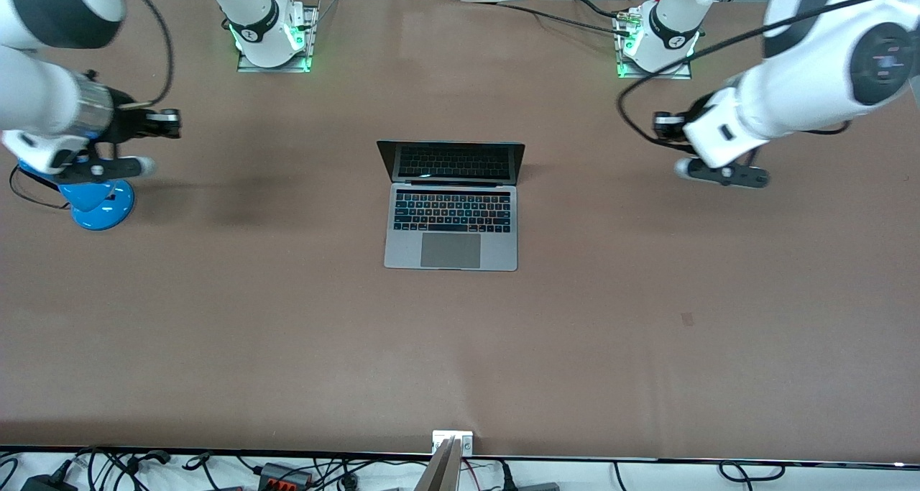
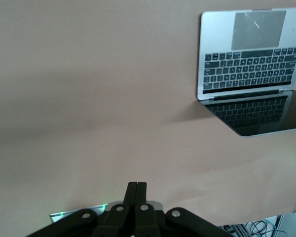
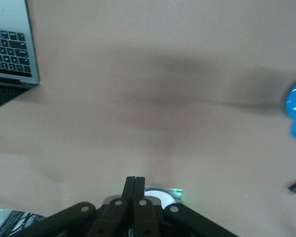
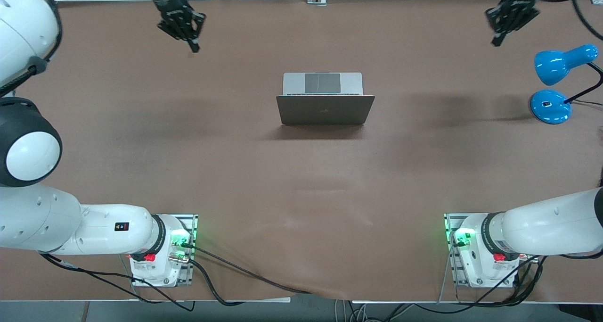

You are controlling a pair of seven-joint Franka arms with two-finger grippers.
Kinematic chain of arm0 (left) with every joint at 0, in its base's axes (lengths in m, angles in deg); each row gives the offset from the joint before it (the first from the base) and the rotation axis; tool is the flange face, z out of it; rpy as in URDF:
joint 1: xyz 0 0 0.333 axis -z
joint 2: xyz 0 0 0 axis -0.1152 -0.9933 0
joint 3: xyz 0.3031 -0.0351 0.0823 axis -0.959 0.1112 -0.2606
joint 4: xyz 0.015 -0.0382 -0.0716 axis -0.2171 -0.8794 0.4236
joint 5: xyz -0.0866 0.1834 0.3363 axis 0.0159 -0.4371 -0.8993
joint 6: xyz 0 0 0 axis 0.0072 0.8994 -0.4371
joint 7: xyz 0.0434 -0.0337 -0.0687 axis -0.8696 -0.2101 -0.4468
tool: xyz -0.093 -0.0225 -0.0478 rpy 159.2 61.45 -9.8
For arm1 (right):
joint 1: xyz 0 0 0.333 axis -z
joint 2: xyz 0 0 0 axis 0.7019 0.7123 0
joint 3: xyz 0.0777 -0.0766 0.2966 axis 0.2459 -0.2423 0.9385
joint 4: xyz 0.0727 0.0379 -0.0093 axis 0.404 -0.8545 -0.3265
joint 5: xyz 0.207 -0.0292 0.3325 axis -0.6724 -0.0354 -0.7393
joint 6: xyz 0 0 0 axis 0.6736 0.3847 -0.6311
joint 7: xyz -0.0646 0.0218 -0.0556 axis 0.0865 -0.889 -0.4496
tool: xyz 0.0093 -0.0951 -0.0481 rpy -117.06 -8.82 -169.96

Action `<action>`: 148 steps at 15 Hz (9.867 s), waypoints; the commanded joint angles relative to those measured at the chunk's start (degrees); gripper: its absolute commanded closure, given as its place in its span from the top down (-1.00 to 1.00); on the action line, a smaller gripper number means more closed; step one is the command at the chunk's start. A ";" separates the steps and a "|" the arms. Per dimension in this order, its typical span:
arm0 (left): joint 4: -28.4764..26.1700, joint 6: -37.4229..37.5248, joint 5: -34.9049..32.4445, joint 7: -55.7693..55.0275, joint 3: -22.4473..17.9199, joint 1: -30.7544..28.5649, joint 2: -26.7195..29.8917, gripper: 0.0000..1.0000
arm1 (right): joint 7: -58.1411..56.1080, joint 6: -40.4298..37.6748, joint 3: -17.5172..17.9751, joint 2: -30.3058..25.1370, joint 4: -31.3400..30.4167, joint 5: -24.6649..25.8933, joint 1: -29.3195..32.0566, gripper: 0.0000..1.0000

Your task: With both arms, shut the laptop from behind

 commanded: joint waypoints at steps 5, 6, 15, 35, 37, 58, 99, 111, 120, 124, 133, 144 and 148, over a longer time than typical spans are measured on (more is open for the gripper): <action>-0.66 -5.72 1.12 -7.58 9.43 -0.17 -5.22 -0.99 | 12.33 2.97 -0.28 -1.75 -3.64 -6.19 -11.84 -1.00; -0.66 -5.90 1.12 -9.79 9.96 0.00 -6.19 -0.99 | 12.33 3.93 -0.28 -2.63 -5.39 -6.89 -12.54 -1.00; -6.55 -14.08 1.12 -10.51 11.55 5.18 -8.83 -0.99 | 24.26 18.61 -0.28 -7.65 -19.90 -7.51 -25.45 -1.00; -15.34 -29.10 0.68 -18.33 11.55 14.07 -10.24 -0.99 | 31.22 48.93 -0.28 0.87 -27.39 -7.34 -36.19 -1.00; -15.42 -30.77 0.50 -18.42 11.55 14.07 -10.94 -0.99 | 30.87 50.34 -0.37 1.23 -27.21 -7.16 -36.02 -1.00; -8.39 -33.86 -4.05 -18.68 10.76 13.89 -19.02 -0.99 | 30.78 64.14 -0.99 6.94 -24.57 -2.42 -32.60 -1.00; 6.37 -46.78 -20.07 -21.50 8.39 14.86 -41.70 -0.99 | 30.34 79.00 -3.62 34.18 -6.29 4.00 -28.81 -1.00; 6.37 -47.48 -20.59 -21.94 6.80 16.18 -42.23 -0.99 | 30.78 79.09 -3.62 36.21 -6.29 4.00 -30.04 -1.00; 6.29 -44.85 -20.77 -24.30 6.80 14.51 -38.20 -0.99 | 29.73 74.02 -3.62 34.02 -5.25 4.00 -29.43 -1.00; 5.50 -40.02 -20.77 -24.22 7.24 12.66 -33.98 -0.99 | 29.73 55.76 -3.62 30.08 1.34 4.00 -29.51 -1.00; -1.62 -28.34 -20.77 -22.73 8.12 3.79 -16.24 -1.00 | 19.46 21.20 -3.71 12.06 3.55 3.74 -21.70 -0.50; -1.71 -13.13 -14.88 -6.12 8.12 -8.16 -0.23 -1.00 | 6.37 4.91 -3.89 0.62 3.46 3.47 -6.68 1.00; -1.10 -10.57 -14.88 1.86 8.03 -11.76 3.03 -1.00 | -1.71 5.08 -5.99 -0.09 3.99 4.00 -2.27 1.00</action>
